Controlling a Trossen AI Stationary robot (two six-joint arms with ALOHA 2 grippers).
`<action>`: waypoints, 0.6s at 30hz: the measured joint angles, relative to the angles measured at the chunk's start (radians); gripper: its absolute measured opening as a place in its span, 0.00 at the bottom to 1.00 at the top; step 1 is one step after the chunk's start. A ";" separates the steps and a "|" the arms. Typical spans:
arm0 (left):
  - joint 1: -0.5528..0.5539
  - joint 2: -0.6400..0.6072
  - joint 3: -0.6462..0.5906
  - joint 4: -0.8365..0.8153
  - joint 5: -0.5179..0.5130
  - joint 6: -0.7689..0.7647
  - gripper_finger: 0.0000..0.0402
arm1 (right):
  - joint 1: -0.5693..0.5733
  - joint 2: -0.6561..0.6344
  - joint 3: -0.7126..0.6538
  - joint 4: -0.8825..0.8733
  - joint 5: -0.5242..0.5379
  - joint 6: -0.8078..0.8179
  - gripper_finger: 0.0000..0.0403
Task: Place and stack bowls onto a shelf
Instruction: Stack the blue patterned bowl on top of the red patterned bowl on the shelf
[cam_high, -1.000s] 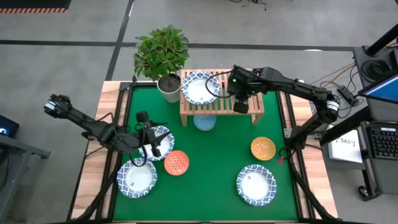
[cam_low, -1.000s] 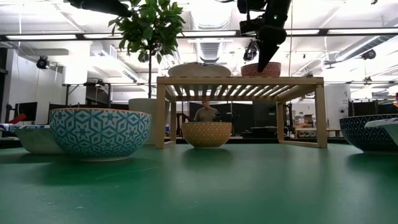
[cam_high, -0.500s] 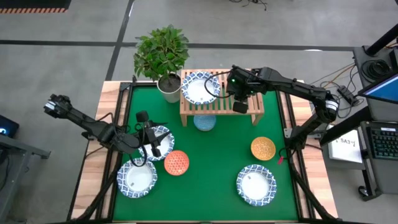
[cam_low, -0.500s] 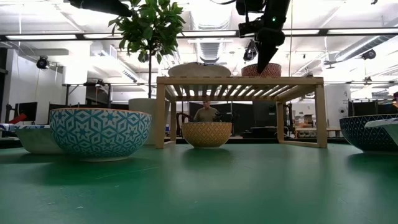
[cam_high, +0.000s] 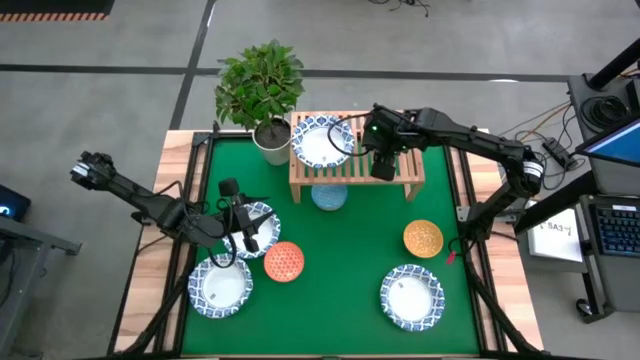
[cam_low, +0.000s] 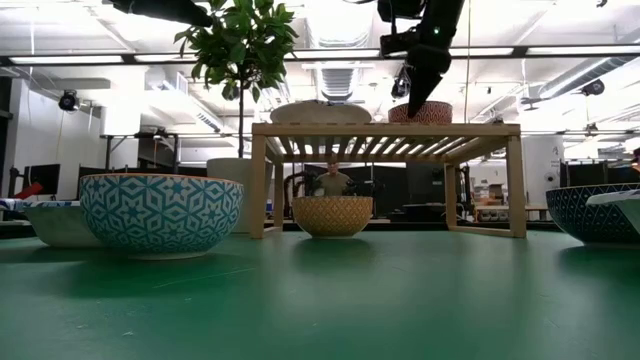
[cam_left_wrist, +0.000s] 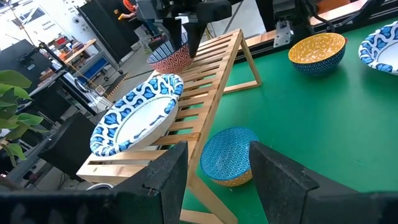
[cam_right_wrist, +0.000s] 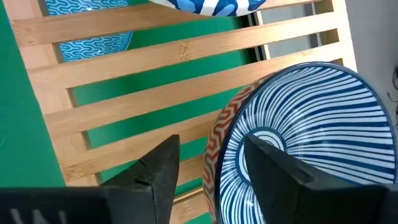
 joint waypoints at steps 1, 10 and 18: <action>0.000 0.000 0.000 0.000 0.000 0.000 0.39 | 0.000 -0.001 0.008 0.001 0.000 0.000 0.43; 0.000 0.000 0.000 0.005 0.000 -0.025 0.39 | 0.018 -0.018 0.146 -0.007 -0.013 0.080 0.42; 0.000 0.000 0.000 0.006 0.000 -0.045 0.39 | 0.134 -0.048 0.221 -0.008 -0.015 0.185 0.41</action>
